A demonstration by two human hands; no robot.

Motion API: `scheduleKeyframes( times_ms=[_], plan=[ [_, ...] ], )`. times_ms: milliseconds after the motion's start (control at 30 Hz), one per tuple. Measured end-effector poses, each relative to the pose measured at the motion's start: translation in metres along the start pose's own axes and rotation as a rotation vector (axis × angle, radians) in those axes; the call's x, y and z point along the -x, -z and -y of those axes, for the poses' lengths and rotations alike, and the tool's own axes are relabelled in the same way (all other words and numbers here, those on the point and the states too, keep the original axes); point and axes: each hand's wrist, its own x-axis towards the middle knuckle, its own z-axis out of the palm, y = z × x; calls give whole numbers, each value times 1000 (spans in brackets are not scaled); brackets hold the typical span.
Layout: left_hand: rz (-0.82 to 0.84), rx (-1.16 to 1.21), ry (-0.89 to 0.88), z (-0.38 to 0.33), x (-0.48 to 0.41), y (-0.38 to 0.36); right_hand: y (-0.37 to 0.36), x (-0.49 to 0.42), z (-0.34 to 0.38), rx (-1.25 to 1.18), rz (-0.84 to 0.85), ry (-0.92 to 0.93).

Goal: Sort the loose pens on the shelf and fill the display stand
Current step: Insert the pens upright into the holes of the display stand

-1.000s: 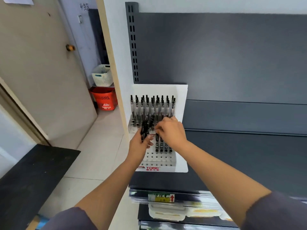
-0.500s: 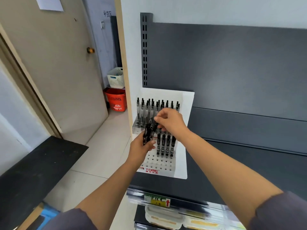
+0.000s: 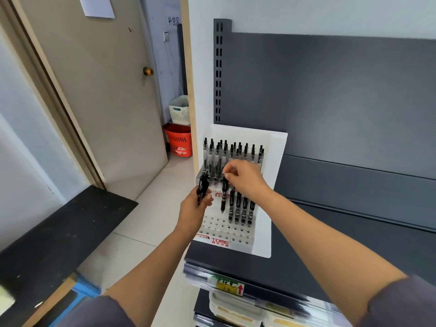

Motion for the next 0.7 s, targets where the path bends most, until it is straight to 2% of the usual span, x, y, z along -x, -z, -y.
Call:
scheduleKeyframes(
  times_ms=[233, 433, 600, 700],
  plan=[
    [61, 66, 18, 3, -1, 4, 2, -5, 1, 64, 52, 51],
    [97, 34, 28, 5, -8, 4, -4, -1, -8, 80, 144, 6],
    [114, -86, 1, 10, -12, 4, -22, 4, -16, 395, 79, 10],
    [150, -44, 12, 12, -10, 2, -27, 7, -16, 427, 25, -17]
  ],
)
